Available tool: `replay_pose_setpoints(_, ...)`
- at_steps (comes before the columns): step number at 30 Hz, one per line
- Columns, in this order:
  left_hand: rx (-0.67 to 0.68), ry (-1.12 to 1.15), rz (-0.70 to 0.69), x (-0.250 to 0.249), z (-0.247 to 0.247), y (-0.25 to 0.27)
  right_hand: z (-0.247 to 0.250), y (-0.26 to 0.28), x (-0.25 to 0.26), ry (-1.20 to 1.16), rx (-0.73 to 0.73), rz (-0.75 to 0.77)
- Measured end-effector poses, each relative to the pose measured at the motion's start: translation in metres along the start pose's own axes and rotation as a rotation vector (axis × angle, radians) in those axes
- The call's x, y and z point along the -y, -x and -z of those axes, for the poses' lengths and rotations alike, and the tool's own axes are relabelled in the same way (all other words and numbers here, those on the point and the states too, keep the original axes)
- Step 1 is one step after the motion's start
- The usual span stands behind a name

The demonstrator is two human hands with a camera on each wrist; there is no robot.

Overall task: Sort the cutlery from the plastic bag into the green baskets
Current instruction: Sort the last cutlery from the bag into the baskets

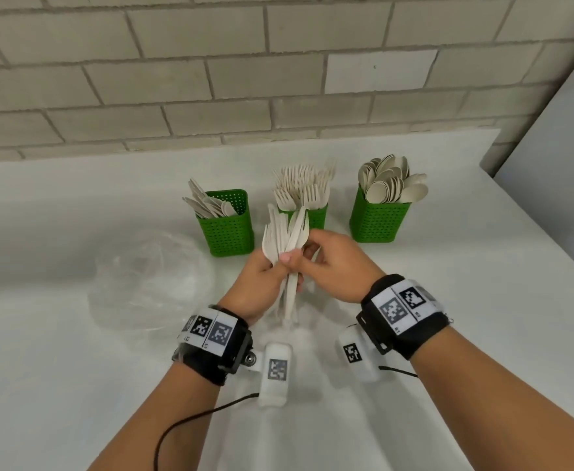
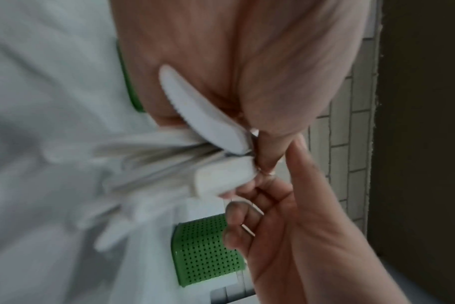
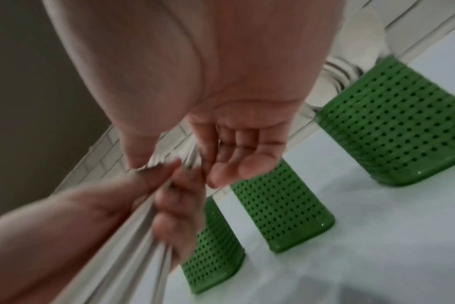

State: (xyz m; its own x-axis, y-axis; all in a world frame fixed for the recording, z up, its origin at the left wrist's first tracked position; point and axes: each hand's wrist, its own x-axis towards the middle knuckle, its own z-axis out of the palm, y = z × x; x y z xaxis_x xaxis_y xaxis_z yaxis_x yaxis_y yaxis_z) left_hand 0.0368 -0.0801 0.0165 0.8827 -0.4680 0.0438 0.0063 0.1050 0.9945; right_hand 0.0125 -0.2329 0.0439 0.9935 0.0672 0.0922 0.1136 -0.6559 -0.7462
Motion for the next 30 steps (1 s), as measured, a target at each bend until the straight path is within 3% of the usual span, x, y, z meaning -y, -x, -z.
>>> replay_pose_setpoints(4,0.074,0.068,0.023,0.006,0.004,-0.005,-0.01,-0.006,-0.013,-0.066,-0.194,0.074)
replay_pose_setpoints(10,0.097,0.135,0.043,0.011,0.008,-0.005,-0.015,-0.007,-0.012,-0.03,-0.219,0.161)
replay_pose_setpoints(15,0.008,0.102,0.044,0.017,0.006,-0.007,-0.012,-0.008,-0.021,0.05,-0.276,0.221)
replay_pose_setpoints(22,-0.046,0.143,0.135,0.017,0.007,-0.009,-0.007,-0.007,-0.013,-0.145,-0.51,0.104)
replay_pose_setpoints(25,-0.037,0.14,0.13,0.016,0.009,-0.008,-0.006,-0.005,-0.006,-0.135,-0.466,0.083)
replay_pose_setpoints(30,0.077,0.184,0.116,0.009,0.008,-0.003,-0.015,-0.009,-0.003,-0.484,-0.189,-0.108)
